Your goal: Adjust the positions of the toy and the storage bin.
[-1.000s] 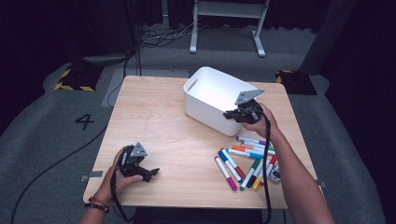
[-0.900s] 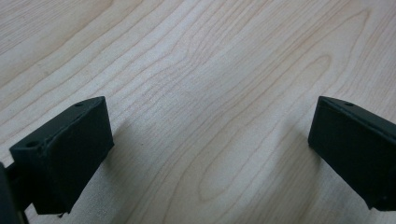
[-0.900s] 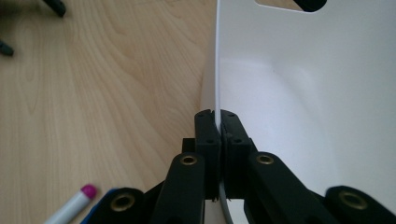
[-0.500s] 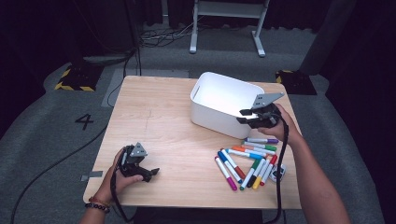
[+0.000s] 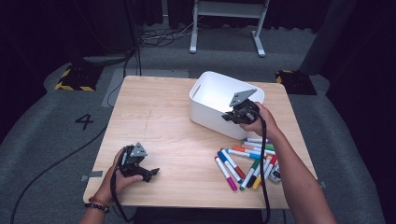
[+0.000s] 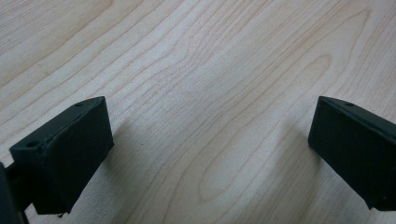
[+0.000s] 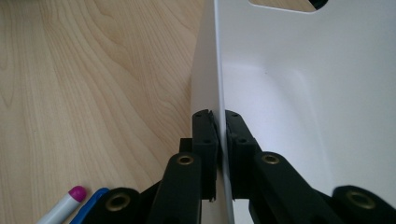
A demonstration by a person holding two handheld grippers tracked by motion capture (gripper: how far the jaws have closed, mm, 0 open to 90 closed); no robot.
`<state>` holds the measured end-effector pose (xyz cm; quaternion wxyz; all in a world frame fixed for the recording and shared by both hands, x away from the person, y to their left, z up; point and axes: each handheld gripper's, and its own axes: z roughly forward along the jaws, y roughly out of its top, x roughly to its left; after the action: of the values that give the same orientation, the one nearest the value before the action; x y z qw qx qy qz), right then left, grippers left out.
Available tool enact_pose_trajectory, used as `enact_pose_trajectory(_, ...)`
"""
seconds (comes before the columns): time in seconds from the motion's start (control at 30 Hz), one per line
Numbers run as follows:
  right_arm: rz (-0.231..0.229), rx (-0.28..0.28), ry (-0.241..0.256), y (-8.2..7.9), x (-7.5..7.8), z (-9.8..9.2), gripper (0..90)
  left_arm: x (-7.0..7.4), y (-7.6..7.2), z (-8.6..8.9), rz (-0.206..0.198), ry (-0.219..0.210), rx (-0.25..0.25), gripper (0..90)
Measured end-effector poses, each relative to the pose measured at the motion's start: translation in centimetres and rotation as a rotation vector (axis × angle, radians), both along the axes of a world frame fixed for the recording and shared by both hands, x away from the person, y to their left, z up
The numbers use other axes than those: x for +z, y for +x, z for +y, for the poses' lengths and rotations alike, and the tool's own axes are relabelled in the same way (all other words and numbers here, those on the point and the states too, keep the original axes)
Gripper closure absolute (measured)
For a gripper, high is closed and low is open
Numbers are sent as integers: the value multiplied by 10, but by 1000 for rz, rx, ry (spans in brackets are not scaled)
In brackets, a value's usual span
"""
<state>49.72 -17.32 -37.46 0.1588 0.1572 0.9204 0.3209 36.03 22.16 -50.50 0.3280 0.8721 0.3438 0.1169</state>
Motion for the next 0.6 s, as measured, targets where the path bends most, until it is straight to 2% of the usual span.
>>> enact_pose_trajectory(0.1,-10,8,3,3,0,2,856,0,0,0,0,0,0,2)
enact_pose_trajectory(0.27,5,13,12,9,-1,0,863,0,0,0,0,0,0,2)
enact_pose_trajectory(0.4,-18,34,19,13,-2,1,864,0,0,0,0,0,0,2)
enact_pose_trajectory(0.5,-25,62,6,13,-2,6,867,0,0,0,0,0,0,2)
enact_pose_trajectory(0.57,-35,104,-2,13,-3,6,873,0,0,0,0,0,0,2)
enact_pose_trajectory(0.6,-35,104,-2,13,-3,6,873,0,0,0,0,0,0,2)
